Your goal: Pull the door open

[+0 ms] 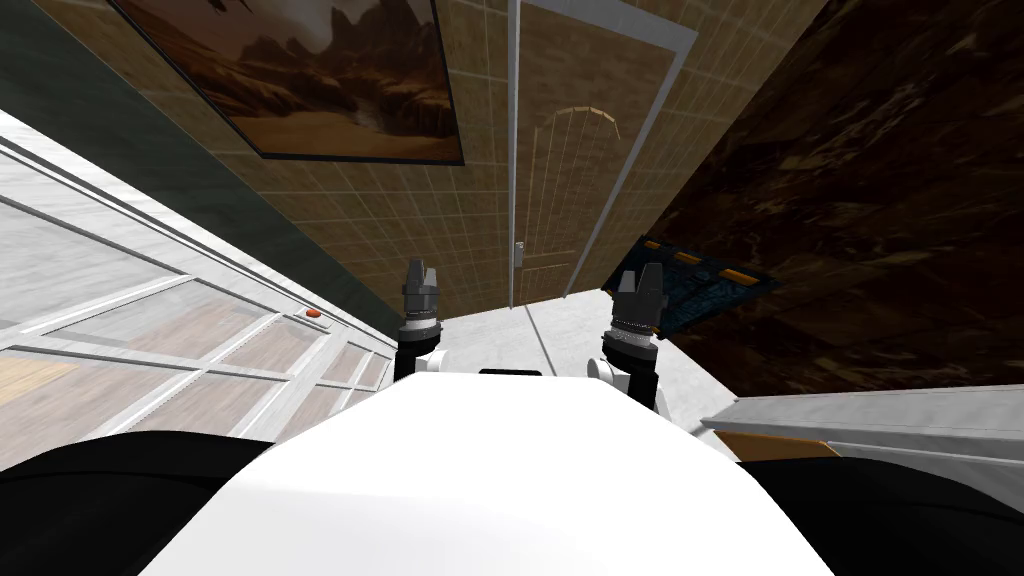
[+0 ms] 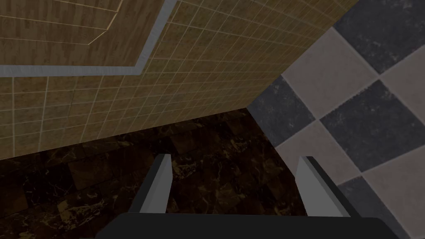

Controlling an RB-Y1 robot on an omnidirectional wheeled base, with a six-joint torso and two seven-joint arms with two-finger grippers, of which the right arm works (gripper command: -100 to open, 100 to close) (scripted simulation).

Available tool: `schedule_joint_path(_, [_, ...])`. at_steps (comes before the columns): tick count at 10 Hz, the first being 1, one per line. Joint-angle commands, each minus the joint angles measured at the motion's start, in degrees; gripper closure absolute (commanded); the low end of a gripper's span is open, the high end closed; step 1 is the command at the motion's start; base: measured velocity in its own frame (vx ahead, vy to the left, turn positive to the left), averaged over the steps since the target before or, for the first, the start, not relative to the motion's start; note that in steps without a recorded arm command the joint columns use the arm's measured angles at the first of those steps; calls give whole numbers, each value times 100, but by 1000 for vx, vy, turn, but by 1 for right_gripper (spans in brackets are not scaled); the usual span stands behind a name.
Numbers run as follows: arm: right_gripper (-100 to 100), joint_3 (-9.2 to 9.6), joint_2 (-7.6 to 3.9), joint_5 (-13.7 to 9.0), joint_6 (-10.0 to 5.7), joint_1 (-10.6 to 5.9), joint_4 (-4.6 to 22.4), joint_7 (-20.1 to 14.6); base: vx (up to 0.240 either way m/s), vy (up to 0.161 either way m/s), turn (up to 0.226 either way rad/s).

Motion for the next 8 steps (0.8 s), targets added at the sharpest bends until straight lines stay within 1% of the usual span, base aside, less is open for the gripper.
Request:
schedule_joint_path(1, [-100,-153,-78,175,-66,-33,152,44,64,24,107])
schedule_joint_path(2, [-100,-239,-117,273,-102,-52,237,69,120,35,136])
schedule_joint_path(4, [-100,-470,-206,537,-201,-102,466,136,127,35,106])
schedule_joint_path(5, [-100,-532,-229,607,-227,-115,526,154,131,32,92])
schedule_joint_path(6, [-100,-685,-274,782,-293,-149,679,198,144,27,110])
schedule_joint_path(8, [-100,-840,-320,958,-359,-182,832,242,110,31,104])
